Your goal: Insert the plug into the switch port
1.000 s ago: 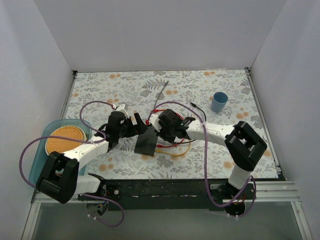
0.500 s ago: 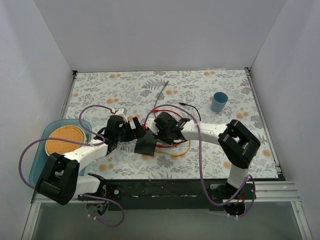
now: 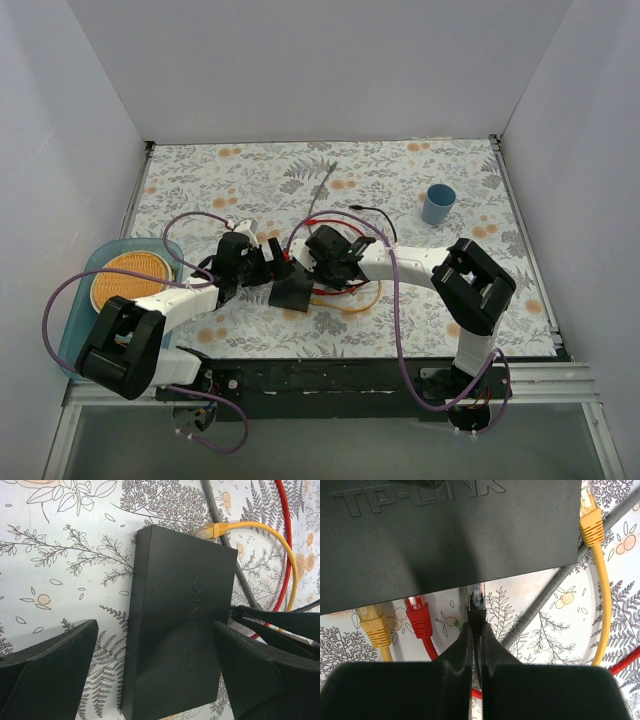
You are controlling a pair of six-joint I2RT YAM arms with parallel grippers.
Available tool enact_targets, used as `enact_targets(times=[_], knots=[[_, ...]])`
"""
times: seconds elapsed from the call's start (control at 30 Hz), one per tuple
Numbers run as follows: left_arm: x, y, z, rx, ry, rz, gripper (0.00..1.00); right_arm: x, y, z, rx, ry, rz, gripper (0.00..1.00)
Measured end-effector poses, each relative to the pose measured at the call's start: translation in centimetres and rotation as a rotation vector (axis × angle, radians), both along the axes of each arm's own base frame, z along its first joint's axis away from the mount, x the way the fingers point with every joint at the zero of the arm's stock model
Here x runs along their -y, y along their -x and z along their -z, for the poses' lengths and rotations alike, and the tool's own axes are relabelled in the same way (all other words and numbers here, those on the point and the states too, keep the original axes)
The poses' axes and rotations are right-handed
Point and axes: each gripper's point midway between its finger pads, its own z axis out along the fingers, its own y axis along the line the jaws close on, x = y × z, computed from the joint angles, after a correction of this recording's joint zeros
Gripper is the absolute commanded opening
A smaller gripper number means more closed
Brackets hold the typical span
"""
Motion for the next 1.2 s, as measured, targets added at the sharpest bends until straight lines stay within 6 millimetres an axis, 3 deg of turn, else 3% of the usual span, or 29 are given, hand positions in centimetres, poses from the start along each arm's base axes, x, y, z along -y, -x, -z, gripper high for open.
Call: enact_targets(times=[0.63, 1.2], knots=[[0.3, -0.2, 0.1, 0.017, 0.017, 0.01, 0.98, -0.7, 1.3, -0.3, -0.028, 0.009, -0.041, 0.01], [0.5, -0.2, 0.1, 0.022, 0.033, 0.022, 0.98, -0.7, 1.3, -0.5, -0.024, 0.021, -0.025, 0.01]])
